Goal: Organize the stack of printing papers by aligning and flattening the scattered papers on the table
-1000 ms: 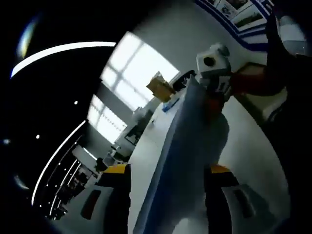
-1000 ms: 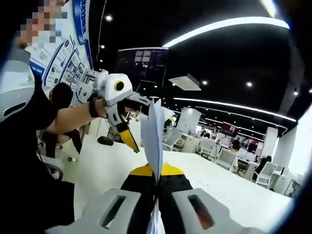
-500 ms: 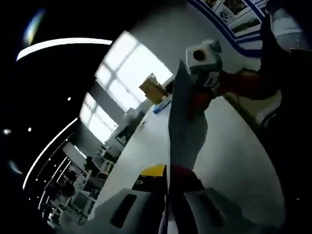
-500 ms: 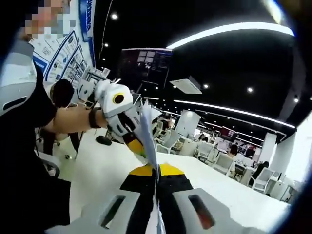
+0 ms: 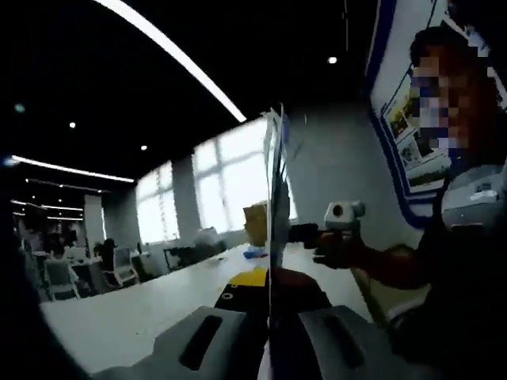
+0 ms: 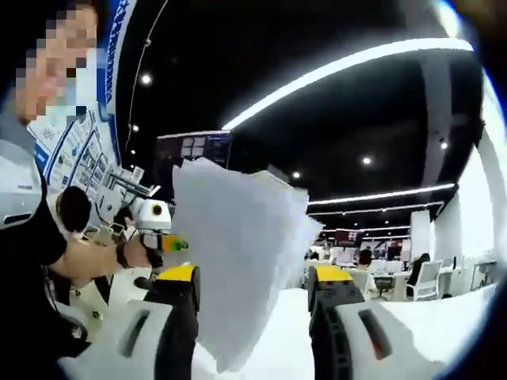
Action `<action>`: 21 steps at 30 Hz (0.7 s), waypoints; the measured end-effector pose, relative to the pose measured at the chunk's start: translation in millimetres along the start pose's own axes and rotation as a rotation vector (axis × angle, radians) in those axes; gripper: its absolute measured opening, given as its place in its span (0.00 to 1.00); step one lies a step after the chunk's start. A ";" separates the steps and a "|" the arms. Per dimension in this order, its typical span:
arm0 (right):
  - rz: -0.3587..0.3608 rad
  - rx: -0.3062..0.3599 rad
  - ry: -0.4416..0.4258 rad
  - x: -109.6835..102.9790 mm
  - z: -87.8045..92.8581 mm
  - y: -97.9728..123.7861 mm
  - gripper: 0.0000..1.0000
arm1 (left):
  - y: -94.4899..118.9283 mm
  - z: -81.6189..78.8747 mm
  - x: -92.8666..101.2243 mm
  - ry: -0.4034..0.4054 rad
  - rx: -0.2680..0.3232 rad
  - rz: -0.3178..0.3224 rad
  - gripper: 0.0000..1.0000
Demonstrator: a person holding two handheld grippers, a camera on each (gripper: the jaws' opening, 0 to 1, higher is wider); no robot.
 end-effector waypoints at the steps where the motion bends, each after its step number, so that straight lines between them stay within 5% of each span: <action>1: -0.014 0.000 -0.034 0.1 2.3 -2.2 0.51 | 1.3 1.7 1.8 0.039 0.045 0.029 0.05; 4: -0.068 -0.004 -0.113 -1.5 10.3 -9.9 0.51 | 5.6 9.1 3.1 0.135 0.163 0.090 0.05; 6: -0.106 0.004 -0.155 -3.9 12.4 -11.8 0.46 | 6.4 15.2 2.6 0.176 0.192 0.101 0.05; 9: -0.209 0.030 -0.250 -11.3 15.3 -14.8 0.26 | 4.1 31.2 3.8 0.254 0.220 0.115 0.05; 12: -0.230 -0.001 -0.251 -12.1 17.4 -14.7 0.00 | -0.2 43.8 4.4 0.277 0.192 0.094 0.05; 16: -0.115 -0.085 -0.158 -10.2 25.2 -15.6 0.00 | -1.6 54.6 -4.6 0.190 0.121 -0.063 0.06; 17: -0.098 -0.097 -0.144 -10.1 26.4 -16.8 0.00 | -3.0 56.9 -7.2 0.117 0.080 -0.139 0.06; 21: 0.002 -0.089 0.007 -15.1 25.8 -24.5 0.00 | -9.5 55.9 -13.1 -0.045 0.049 -0.299 0.06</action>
Point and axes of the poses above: the point that each gripper's makers call its tool centre point, and the gripper's own axes: y roughly backward along the fingers, x roughly to its right, z roughly out of its underside, the point moved 10 cm from there along y, roughly backward along the fingers, and after that the axes turned 1 degree about -x, right-handed, at the moved point
